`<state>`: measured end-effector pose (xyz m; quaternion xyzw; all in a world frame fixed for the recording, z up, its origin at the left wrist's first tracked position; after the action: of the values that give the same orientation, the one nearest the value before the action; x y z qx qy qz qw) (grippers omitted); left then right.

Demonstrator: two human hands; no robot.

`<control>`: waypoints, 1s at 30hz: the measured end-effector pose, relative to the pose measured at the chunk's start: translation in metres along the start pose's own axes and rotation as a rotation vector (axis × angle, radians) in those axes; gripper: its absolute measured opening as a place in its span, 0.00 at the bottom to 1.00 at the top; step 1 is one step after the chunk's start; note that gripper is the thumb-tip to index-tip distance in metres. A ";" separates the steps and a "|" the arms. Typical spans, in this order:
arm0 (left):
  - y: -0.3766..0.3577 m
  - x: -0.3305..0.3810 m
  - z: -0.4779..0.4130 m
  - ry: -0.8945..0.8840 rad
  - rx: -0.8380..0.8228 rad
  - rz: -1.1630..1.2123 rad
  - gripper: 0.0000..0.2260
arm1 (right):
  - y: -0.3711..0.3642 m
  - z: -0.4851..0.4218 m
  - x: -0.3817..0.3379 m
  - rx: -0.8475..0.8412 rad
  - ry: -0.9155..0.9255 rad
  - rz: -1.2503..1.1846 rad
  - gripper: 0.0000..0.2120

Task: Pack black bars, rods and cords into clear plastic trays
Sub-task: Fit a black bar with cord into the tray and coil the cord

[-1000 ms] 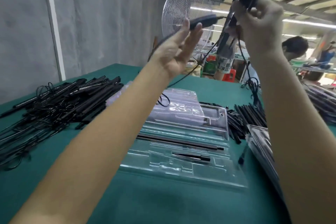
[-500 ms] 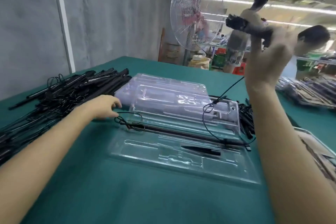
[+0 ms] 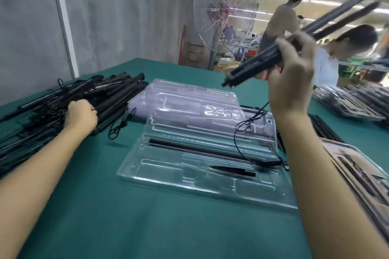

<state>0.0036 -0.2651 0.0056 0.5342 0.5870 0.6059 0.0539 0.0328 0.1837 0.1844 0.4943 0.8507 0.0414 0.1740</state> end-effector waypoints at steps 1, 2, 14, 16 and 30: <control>-0.001 -0.005 0.000 0.062 -0.016 -0.035 0.09 | -0.004 0.008 0.006 -0.047 -0.055 0.022 0.16; -0.001 -0.006 0.001 0.116 -0.017 -0.041 0.13 | -0.009 0.020 0.014 -0.088 -0.108 0.056 0.17; 0.006 0.174 0.122 -0.409 -0.453 0.661 0.11 | -0.032 0.074 -0.012 -0.198 -0.069 0.095 0.16; -0.016 0.193 0.153 -0.241 -0.864 0.754 0.19 | -0.028 0.079 -0.030 -0.119 0.013 0.125 0.14; -0.005 0.182 0.130 -0.527 -0.707 0.814 0.06 | -0.020 0.110 -0.041 -0.141 0.249 -0.001 0.10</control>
<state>0.0159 -0.0528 0.0747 0.7981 0.0647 0.5834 0.1358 0.0715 0.1274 0.0866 0.4712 0.8611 0.1619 0.1011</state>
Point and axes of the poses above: each hand's wrist, its own z-axis away from the middle knuckle, its own y-axis out of the back of the hand, x = y × z, the point moved 7 cm from there along -z, towards the middle knuckle, and after that the axes turned 1 degree about x, right-handed, at the moved point
